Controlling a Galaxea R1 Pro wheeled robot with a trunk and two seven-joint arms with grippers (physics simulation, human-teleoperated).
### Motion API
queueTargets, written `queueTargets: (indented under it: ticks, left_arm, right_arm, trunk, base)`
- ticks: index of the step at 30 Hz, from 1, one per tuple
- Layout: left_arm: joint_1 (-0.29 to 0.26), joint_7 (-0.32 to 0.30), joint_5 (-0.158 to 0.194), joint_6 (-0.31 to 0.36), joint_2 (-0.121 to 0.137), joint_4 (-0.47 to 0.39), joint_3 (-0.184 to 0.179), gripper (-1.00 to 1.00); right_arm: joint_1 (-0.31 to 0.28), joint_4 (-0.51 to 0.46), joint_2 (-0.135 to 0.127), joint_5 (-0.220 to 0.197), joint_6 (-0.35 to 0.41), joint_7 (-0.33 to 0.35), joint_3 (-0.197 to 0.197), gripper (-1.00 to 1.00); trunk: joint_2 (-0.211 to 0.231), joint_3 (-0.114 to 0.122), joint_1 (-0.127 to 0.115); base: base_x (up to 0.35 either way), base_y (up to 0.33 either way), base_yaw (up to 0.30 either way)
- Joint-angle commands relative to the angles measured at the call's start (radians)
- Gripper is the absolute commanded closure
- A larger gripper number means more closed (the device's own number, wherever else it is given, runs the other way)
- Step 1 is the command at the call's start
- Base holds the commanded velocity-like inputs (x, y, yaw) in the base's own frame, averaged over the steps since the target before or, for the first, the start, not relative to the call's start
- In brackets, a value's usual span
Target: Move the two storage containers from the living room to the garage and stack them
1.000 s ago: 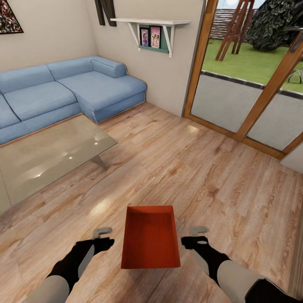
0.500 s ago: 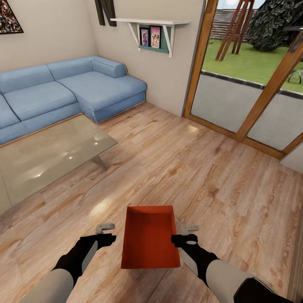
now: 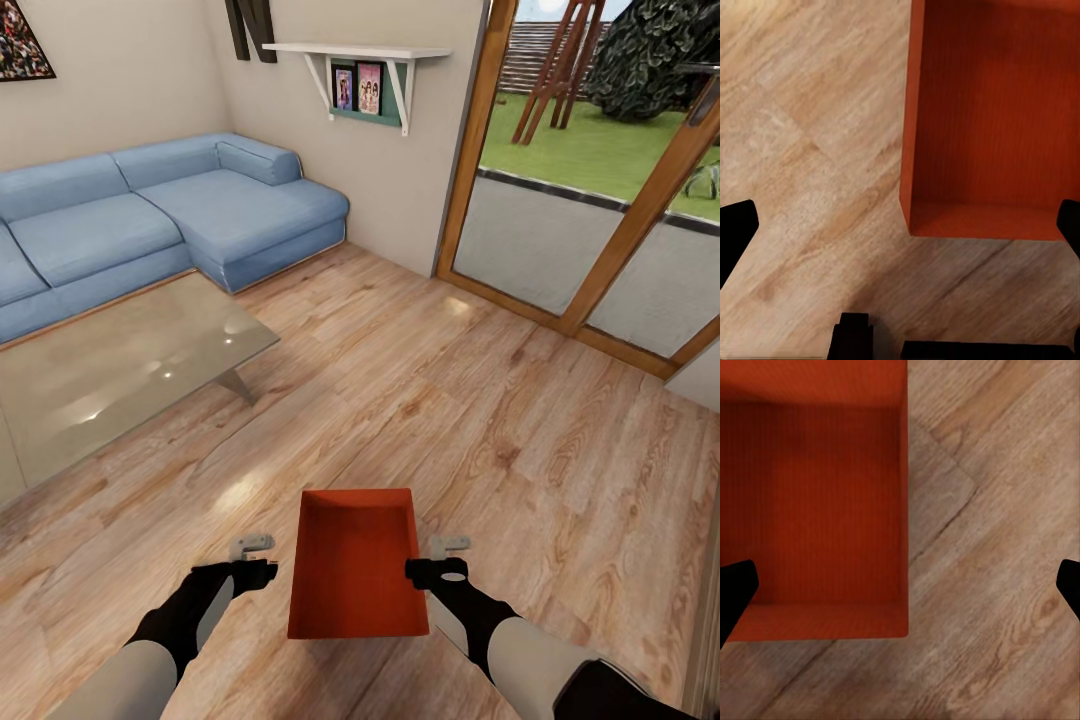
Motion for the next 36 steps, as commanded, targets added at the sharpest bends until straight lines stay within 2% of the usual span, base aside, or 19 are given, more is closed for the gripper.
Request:
queueTargets:
  ticks: [1, 6, 12, 34, 36]
  left_arm:
    - [0.000, -0.001, 0.010, 0.006, 0.000, 0.000, 0.001, -1.00]
    - [0.000, -0.001, 0.007, 0.006, -0.004, 0.007, 0.000, -1.00]
    - [0.000, -0.002, 0.004, 0.003, -0.024, 0.035, 0.000, -1.00]
    - [0.000, -0.001, -0.003, 0.003, -0.045, 0.038, -0.005, -1.00]
    - [0.000, -0.001, -0.002, 0.003, -0.046, 0.038, -0.005, -1.00]
  right_arm:
    - [-0.001, -0.001, 0.000, -0.007, 0.002, -0.006, 0.008, -1.00]
    - [-0.001, 0.014, 0.000, -0.007, -0.004, -0.006, 0.005, -1.00]
    - [-0.001, 0.057, 0.000, -0.006, -0.015, -0.006, 0.005, -1.00]
    - [-0.001, 0.062, 0.000, -0.007, -0.015, -0.006, 0.009, -1.00]
    - [-0.001, 0.062, 0.000, -0.007, -0.015, -0.006, 0.009, -1.00]
  trunk:
    - [0.000, -0.001, 0.000]
    - [0.000, -0.001, 0.000]
    - [0.000, -0.001, 0.000]
    - [0.000, -0.001, 0.000]
    - [-0.014, -0.007, 0.008]
  base:
    - [0.000, 0.000, 0.000]
    - [0.000, 0.000, 0.000]
    - [0.000, 0.000, 0.000]
    - [0.000, 0.000, 0.000]
    - [0.000, 0.000, 0.000]
